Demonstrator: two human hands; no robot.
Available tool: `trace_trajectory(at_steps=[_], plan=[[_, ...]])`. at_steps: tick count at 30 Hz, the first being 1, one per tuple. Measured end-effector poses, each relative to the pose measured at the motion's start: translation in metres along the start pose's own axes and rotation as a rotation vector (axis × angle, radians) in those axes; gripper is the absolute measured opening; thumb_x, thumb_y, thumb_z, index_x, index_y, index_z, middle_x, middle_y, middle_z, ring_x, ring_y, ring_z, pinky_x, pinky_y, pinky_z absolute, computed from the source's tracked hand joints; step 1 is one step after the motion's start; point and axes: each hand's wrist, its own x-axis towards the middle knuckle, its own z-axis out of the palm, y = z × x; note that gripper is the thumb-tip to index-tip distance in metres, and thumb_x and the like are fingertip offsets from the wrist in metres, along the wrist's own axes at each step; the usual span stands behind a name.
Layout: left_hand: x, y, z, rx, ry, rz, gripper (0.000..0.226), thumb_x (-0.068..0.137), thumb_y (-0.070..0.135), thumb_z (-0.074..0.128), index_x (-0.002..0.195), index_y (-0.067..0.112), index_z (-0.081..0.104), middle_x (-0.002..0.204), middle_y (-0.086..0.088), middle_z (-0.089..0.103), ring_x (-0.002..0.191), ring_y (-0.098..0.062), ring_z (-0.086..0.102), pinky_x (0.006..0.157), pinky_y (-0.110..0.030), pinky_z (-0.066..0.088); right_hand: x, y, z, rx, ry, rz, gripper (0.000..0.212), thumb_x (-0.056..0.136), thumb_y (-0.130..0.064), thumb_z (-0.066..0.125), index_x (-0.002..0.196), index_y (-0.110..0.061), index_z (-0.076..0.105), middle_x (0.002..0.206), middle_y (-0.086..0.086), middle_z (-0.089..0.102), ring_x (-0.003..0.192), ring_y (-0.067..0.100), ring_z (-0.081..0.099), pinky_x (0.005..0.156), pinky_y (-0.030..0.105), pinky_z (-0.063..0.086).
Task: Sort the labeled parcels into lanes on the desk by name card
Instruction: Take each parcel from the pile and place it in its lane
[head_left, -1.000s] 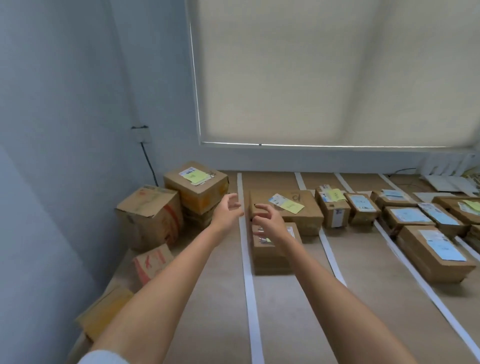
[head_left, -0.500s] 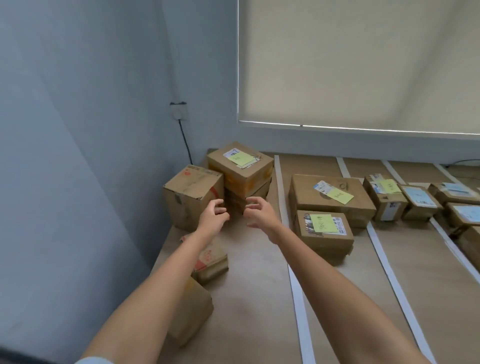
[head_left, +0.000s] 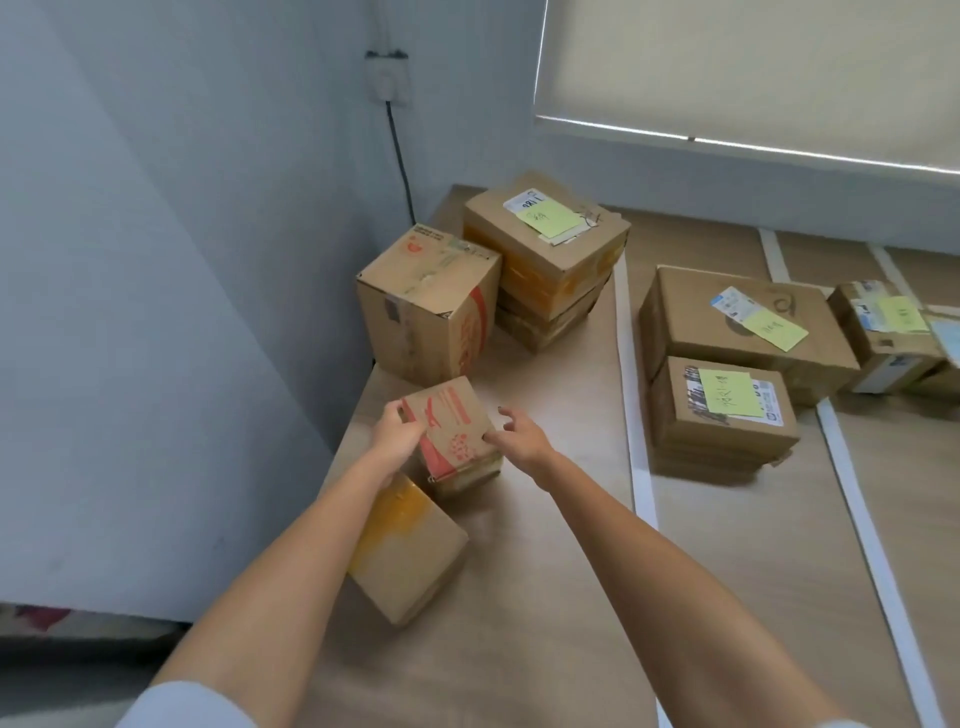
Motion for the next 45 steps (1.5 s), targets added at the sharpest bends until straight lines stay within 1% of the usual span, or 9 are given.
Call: trace_trajectory(at_steps=[3, 5, 11, 17, 22, 27, 38, 42, 45], plan=[[0.010, -0.004, 0.009, -0.024, 0.008, -0.051, 0.051, 0.097, 0.023, 0.045, 0.143, 0.019, 0.023, 0.135, -0.008, 0.051, 0.115, -0.024, 0.056, 0.088, -0.037, 0.053, 0.005, 0.008, 0.009, 0.031, -0.036, 0.033, 0.055, 0.090, -0.015, 0.054, 0.141, -0.011, 0.035, 0.130, 0.012, 0.056, 0.101, 0.019, 0.057, 0.080, 0.023, 0.044], [0.014, -0.002, 0.014, -0.065, 0.025, -0.087, 0.059, 0.097, 0.025, 0.046, 0.146, 0.019, 0.014, 0.136, -0.008, 0.050, 0.114, -0.025, 0.057, 0.078, -0.033, 0.052, 0.008, 0.007, 0.011, 0.054, -0.035, 0.035, 0.049, 0.089, -0.012, 0.053, 0.136, -0.010, 0.042, 0.126, 0.009, 0.059, 0.092, 0.015, 0.057, 0.070, 0.017, 0.045], [0.017, 0.009, 0.032, -0.149, 0.057, -0.160, 0.068, 0.091, 0.022, 0.054, 0.146, 0.020, 0.013, 0.142, -0.014, 0.037, 0.118, -0.031, 0.052, 0.085, -0.037, 0.052, 0.013, 0.005, 0.009, 0.063, -0.043, 0.022, 0.042, 0.089, -0.016, 0.052, 0.131, -0.010, 0.053, 0.127, 0.009, 0.060, 0.115, 0.023, 0.057, 0.101, 0.036, 0.046], [-0.002, 0.030, 0.051, -0.191, -0.050, -0.129, 0.048, 0.093, 0.019, 0.051, 0.136, 0.014, 0.031, 0.120, -0.009, 0.060, 0.093, -0.021, 0.066, 0.075, -0.033, 0.057, -0.012, 0.016, -0.019, 0.118, 0.084, 0.021, 0.044, 0.087, -0.025, 0.056, 0.129, -0.013, 0.056, 0.123, 0.007, 0.062, 0.102, 0.017, 0.058, 0.083, 0.026, 0.044], [-0.036, 0.065, 0.080, -0.154, -0.108, -0.049, 0.039, 0.088, 0.017, 0.055, 0.125, 0.008, 0.045, 0.121, -0.013, 0.059, 0.104, -0.025, 0.060, 0.089, -0.035, 0.051, -0.042, 0.024, -0.067, 0.268, 0.164, -0.029, 0.042, 0.086, -0.026, 0.057, 0.127, -0.018, 0.057, 0.114, 0.003, 0.063, 0.098, 0.017, 0.059, 0.081, 0.029, 0.047], [-0.092, 0.102, 0.129, -0.199, -0.124, 0.007, 0.032, 0.090, 0.022, 0.051, 0.121, 0.017, 0.046, 0.109, -0.003, 0.059, 0.077, -0.010, 0.053, 0.054, -0.023, 0.038, -0.079, 0.042, -0.127, 0.392, 0.229, -0.120, 0.039, 0.089, -0.026, 0.057, 0.128, -0.022, 0.054, 0.102, 0.001, 0.063, 0.096, 0.015, 0.059, 0.085, 0.032, 0.048], [-0.204, 0.161, 0.237, -0.352, -0.094, 0.181, 0.039, 0.090, 0.024, 0.040, 0.126, 0.012, 0.048, 0.098, -0.007, 0.057, 0.072, -0.014, 0.056, 0.045, -0.020, 0.044, -0.171, 0.112, -0.264, 0.443, 0.254, -0.256, 0.043, 0.092, -0.024, 0.050, 0.135, -0.019, 0.048, 0.106, -0.003, 0.062, 0.095, 0.012, 0.059, 0.077, 0.025, 0.047], [-0.233, 0.173, 0.272, -0.289, -0.102, 0.254, 0.038, 0.091, 0.030, 0.043, 0.127, 0.017, 0.045, 0.105, -0.006, 0.059, 0.090, -0.018, 0.059, 0.069, -0.032, 0.050, -0.197, 0.139, -0.307, 0.411, 0.279, -0.257, 0.047, 0.092, -0.028, 0.050, 0.138, -0.020, 0.046, 0.131, 0.002, 0.056, 0.116, 0.019, 0.053, 0.084, 0.028, 0.045], [-0.248, 0.182, 0.291, -0.340, -0.142, 0.253, 0.027, 0.092, 0.027, 0.045, 0.118, 0.020, 0.045, 0.091, 0.003, 0.059, 0.076, -0.010, 0.058, 0.054, -0.026, 0.044, -0.209, 0.154, -0.333, 0.458, 0.320, -0.232, 0.057, 0.091, -0.030, 0.054, 0.144, -0.015, 0.035, 0.131, 0.002, 0.054, 0.115, 0.020, 0.054, 0.087, 0.029, 0.045]])
